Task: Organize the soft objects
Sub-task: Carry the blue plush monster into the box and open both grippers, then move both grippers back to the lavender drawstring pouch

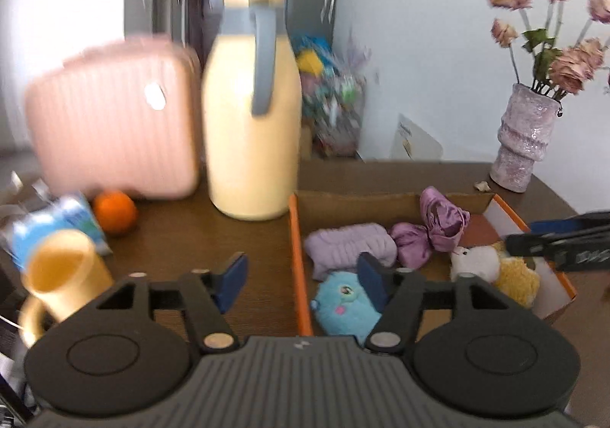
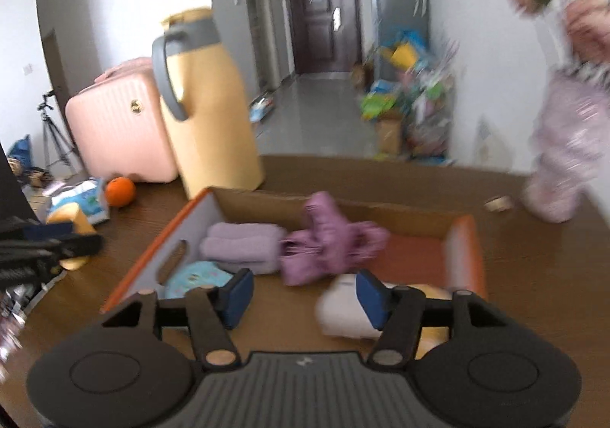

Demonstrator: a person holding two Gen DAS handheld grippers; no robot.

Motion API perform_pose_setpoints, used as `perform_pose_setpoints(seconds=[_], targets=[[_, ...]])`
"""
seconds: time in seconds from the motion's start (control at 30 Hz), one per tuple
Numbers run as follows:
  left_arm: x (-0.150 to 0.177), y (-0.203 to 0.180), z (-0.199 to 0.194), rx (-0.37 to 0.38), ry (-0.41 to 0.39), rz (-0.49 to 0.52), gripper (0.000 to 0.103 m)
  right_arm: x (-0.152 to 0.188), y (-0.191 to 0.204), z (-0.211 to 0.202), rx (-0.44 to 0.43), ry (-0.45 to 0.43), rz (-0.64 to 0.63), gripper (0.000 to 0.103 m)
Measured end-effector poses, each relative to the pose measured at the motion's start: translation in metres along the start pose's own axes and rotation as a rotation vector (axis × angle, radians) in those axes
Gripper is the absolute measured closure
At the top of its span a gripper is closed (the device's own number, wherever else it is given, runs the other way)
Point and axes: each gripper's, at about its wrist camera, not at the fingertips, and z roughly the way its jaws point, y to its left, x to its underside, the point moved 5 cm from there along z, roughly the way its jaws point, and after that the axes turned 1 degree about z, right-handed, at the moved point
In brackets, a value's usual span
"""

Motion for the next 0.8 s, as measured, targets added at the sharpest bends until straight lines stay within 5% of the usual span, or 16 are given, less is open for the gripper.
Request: perform_pose_setpoints(seconds=[0.1,0.13,0.23,0.6,0.8], targets=[[0.011,-0.008,-0.040,-0.035,-0.147,0.032,0.011,0.016,-0.010,-0.047,0.111,-0.163,-0.074,0.005],[0.015,-0.012,-0.051,-0.032,-0.190,0.029,0.008,0.022,-0.012,-0.062,0.144,-0.236,-0.089,0.003],[0.031,-0.022,-0.075,-0.047,-0.258,0.026,0.007,0.044,-0.017,-0.094,0.196,-0.362,-0.086,0.002],[0.060,-0.041,-0.139,-0.053,-0.328,0.025,0.005,0.088,0.000,-0.158,0.170,-0.454,-0.044,0.002],[0.117,-0.058,-0.200,-0.011,-0.379,0.025,0.000,0.145,0.020,-0.210,0.114,-0.500,-0.052,0.001]])
